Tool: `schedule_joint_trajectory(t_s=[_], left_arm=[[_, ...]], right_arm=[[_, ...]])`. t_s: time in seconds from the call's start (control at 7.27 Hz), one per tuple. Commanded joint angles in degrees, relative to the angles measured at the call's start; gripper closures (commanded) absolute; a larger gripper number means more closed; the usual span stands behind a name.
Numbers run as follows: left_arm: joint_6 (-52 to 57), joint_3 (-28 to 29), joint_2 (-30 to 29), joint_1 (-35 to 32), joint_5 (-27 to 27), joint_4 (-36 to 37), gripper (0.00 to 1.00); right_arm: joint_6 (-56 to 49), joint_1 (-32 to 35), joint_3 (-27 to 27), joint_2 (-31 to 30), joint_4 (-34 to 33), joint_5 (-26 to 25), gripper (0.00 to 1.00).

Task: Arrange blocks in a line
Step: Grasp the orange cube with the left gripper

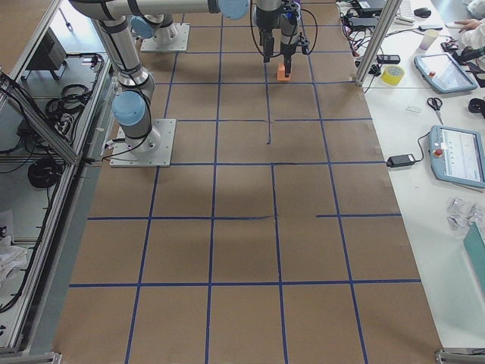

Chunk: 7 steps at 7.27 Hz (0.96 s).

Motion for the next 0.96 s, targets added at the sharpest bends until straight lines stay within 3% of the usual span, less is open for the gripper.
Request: schedule_joint_trajectory(t_s=[0.0,0.14,0.28,0.55,0.83], left_arm=[[0.31,0.16,-0.61,-0.01,1.02,1.23,0.37],[0.31,0.07,-0.43,-0.01,1.21,1.15,0.68],[0.49,-0.1,0.0,-0.01,1.3,1.15,0.8],[0.93,0.33,1.14,0.95,2.6,1.24,0.82],[2.85,0.33,2.37,8.47,4.11,1.24,0.85]], right_arm=[[3.49,0.0,-0.13,-0.23,1.82,-0.07,0.0],[3.06,0.0,-0.13,-1.88,1.91,0.2,0.0],[3.4,0.0,-0.05,-2.24,2.18,-0.41,0.0],[3.58,0.09,-0.04,-2.51,2.18,0.02,0.0],[3.5,0.09,0.04,-2.25,3.41,0.02,0.0]])
